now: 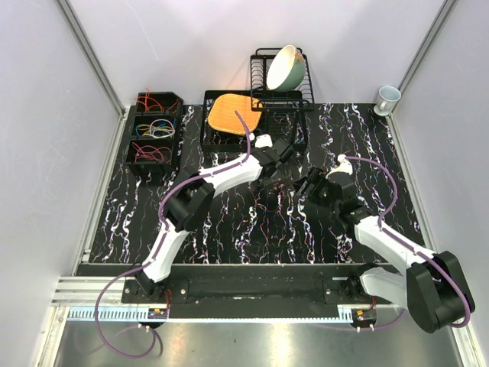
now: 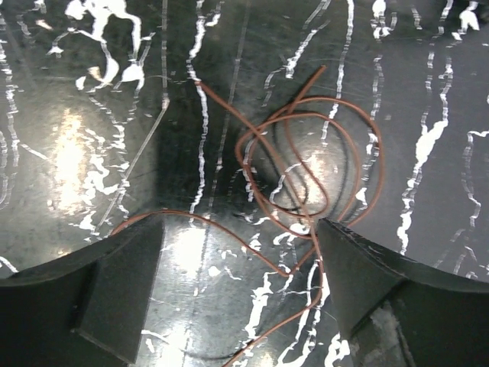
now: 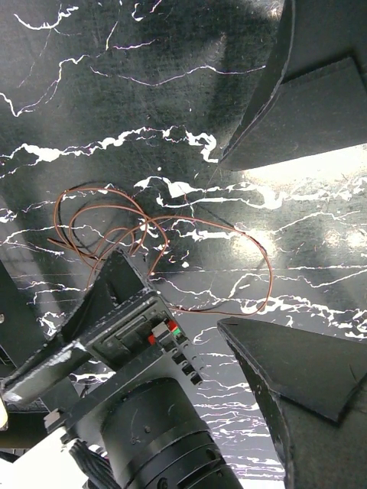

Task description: Untangle the cables

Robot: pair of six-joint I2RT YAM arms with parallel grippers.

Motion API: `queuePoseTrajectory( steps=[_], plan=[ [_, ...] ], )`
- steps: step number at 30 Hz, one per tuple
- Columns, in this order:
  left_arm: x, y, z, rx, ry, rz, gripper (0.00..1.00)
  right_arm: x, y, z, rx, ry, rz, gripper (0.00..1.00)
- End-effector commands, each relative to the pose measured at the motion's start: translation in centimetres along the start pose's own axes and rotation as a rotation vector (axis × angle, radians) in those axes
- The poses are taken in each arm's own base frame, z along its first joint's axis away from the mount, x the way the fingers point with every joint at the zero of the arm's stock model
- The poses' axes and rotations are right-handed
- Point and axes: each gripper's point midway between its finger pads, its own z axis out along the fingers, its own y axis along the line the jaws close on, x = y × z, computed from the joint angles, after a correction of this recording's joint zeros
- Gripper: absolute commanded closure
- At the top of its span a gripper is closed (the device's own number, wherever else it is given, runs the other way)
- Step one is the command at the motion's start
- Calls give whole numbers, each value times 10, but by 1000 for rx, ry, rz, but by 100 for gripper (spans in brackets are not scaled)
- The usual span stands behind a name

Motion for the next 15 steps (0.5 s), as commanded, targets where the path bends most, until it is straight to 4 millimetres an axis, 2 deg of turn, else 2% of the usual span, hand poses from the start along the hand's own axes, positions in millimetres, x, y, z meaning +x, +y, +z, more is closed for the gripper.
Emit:
queuePoseTrajectory(
  steps=[1, 9, 13, 14, 15],
  plan=[
    [-15, -1, -2, -23, -66, -24, 19, -15, 6, 0, -24, -62, 13, 16],
    [-11, -11, 12, -8, -42, 10, 28, -14, 7, 1, -25, -55, 11, 16],
    [-14, -2, 14, -38, -49, 23, 44, -14, 8, 1, -28, -54, 11, 16],
    [-12, 8, 16, -65, -52, 34, 47, -14, 7, 1, -26, -52, 10, 16],
    [-18, 10, 10, -65, -65, 31, 48, -14, 8, 1, -28, -54, 10, 16]
  ],
)
